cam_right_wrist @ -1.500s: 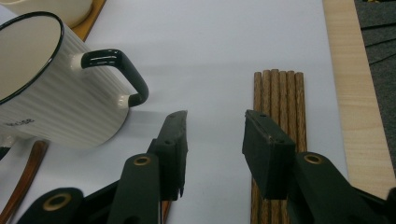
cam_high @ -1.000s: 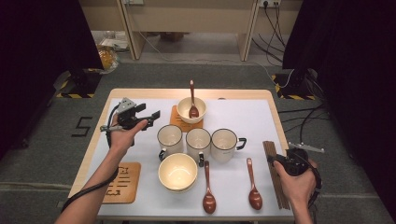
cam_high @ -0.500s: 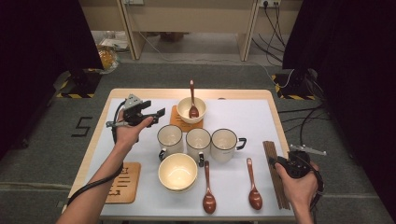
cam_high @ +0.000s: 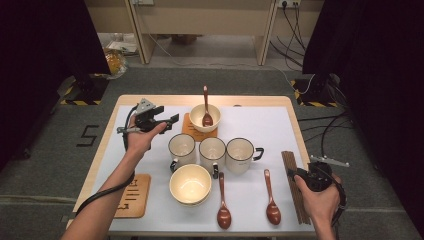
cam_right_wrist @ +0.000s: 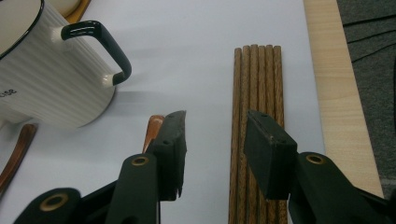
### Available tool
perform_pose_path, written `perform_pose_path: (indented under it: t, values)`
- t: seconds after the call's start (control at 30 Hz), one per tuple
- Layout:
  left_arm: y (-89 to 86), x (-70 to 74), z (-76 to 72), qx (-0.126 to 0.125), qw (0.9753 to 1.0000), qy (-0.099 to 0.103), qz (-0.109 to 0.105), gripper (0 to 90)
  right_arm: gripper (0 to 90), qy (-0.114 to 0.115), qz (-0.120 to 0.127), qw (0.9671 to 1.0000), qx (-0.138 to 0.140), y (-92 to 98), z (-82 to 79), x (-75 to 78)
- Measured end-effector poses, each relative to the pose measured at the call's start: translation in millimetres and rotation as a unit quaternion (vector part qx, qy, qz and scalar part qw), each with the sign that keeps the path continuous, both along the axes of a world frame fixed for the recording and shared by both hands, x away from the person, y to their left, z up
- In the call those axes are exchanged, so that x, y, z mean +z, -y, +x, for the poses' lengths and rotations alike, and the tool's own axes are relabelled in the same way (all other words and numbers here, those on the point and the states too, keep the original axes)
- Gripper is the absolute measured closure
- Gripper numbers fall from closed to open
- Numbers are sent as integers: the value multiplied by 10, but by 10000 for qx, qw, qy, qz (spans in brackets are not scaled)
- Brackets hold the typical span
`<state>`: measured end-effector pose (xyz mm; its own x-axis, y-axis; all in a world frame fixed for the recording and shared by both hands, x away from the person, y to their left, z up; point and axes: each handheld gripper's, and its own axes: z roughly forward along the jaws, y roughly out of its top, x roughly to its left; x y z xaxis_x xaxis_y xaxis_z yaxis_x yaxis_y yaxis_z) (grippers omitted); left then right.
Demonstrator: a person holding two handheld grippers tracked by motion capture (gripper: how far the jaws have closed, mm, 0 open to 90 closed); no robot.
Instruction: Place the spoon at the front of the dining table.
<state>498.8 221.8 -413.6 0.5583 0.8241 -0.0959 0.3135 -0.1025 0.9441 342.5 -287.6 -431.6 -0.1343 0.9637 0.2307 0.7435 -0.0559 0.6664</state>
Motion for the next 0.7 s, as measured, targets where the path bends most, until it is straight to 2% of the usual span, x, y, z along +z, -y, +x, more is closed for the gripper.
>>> perform_pose_path:
  t: [0.7]
  values:
    - [87, -61, 288, -65, 9999, -131, 76, 244, 585, -99, -52, 9999, -25, 29, -55, -73]
